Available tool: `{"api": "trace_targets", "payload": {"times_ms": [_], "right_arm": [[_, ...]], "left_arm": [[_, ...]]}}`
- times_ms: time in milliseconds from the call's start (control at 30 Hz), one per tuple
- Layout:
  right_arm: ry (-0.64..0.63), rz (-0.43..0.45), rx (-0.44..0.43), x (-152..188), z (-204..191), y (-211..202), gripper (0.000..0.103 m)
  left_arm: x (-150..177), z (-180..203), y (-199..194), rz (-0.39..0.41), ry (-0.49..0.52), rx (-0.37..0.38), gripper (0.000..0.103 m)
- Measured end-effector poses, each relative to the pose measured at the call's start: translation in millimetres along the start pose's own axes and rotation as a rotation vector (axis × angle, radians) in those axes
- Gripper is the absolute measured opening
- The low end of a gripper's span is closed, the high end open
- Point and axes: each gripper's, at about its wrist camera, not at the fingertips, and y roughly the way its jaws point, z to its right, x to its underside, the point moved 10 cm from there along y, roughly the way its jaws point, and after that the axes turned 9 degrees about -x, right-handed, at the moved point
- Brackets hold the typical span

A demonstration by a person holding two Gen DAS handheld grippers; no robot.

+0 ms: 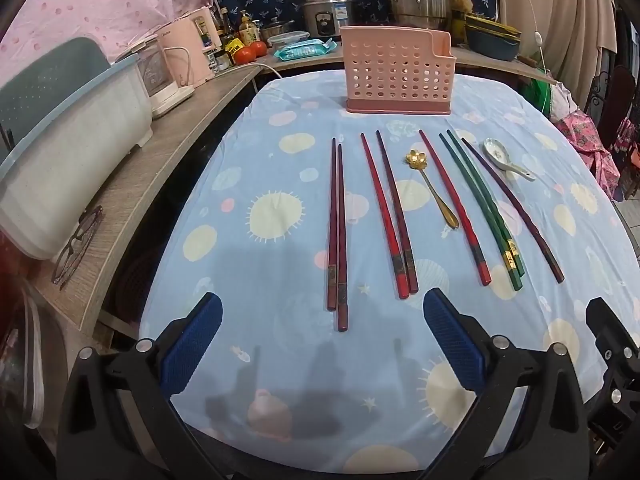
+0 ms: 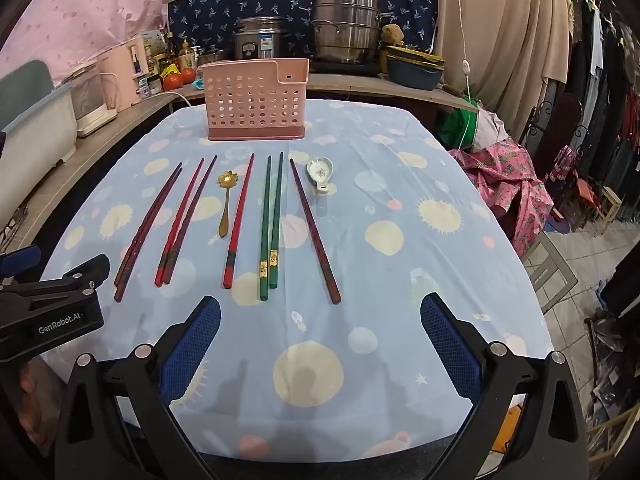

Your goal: Organize utensils

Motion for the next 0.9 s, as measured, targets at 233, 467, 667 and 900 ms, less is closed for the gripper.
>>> {"api": "trace_targets", "payload": {"times_ms": [233, 467, 667, 900], "right_arm": [[0.001, 0.006, 0.003, 1.2, -0.8, -0.5, 0.096], [0.001, 0.010, 0.002, -0.8, -1.1, -1.8, 0.096], [0.001, 0.010, 0.001, -1.2, -1.2, -3.4, 0.096], [-0.005, 0.020, 0.005, -1.6, -3.6, -5.5, 0.096]], "left_arm": [[0.0, 0.4, 0.1, -0.003, 0.002, -0.002, 0.096], [0.3, -3.8, -0.4, 0.002, 0.003, -0.007, 0.096], [0.4, -4.8, -3.8, 0.007, -0.003, -0.006, 0.096], [1.3, -4.5, -5.1, 0.009, -0.002, -0.006, 0.096]]}}
